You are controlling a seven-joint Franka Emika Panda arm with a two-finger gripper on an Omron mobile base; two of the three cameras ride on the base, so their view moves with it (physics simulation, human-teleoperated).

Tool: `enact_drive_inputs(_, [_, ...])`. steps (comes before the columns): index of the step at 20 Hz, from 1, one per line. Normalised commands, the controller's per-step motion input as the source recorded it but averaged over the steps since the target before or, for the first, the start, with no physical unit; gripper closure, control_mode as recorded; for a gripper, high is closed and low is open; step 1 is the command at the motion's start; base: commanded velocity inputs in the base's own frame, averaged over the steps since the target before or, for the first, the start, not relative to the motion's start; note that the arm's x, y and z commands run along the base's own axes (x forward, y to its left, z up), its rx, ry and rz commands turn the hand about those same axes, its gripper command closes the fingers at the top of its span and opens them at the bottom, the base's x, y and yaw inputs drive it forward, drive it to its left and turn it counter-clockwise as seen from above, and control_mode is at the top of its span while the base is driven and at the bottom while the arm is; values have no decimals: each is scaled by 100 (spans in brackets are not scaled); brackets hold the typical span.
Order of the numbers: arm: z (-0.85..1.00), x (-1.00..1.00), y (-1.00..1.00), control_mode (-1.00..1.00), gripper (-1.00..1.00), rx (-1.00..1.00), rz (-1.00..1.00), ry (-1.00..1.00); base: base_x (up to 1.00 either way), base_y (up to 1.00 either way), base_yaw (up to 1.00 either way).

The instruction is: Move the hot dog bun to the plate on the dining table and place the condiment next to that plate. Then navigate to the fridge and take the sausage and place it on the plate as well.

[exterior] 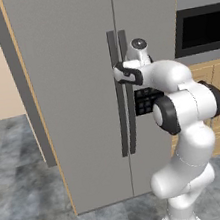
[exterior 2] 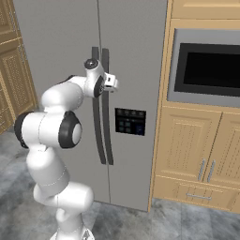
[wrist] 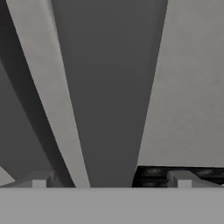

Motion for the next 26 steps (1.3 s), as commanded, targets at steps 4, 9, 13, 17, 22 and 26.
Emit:
enact_drive_inputs(4, [-16,14,-14,-100,-100,0,2,0,0,0,0])
enact_drive_inputs(9, [-19,23,-9,-100,-100,0,1,0,0,0,0])
enact_drive_inputs(13, [-18,13,-28,-100,-100,0,1,0,0,0,0])
enact_drive_inputs(17, [-20,19,-22,-100,-100,0,0,0,0,0,0])
enact_drive_inputs(22, [-21,31,-11,-100,-100,0,0,0,0,0,0])
enact_drive_inputs(26, [-36,58,-1,-100,-100,0,0,0,0,0,0])
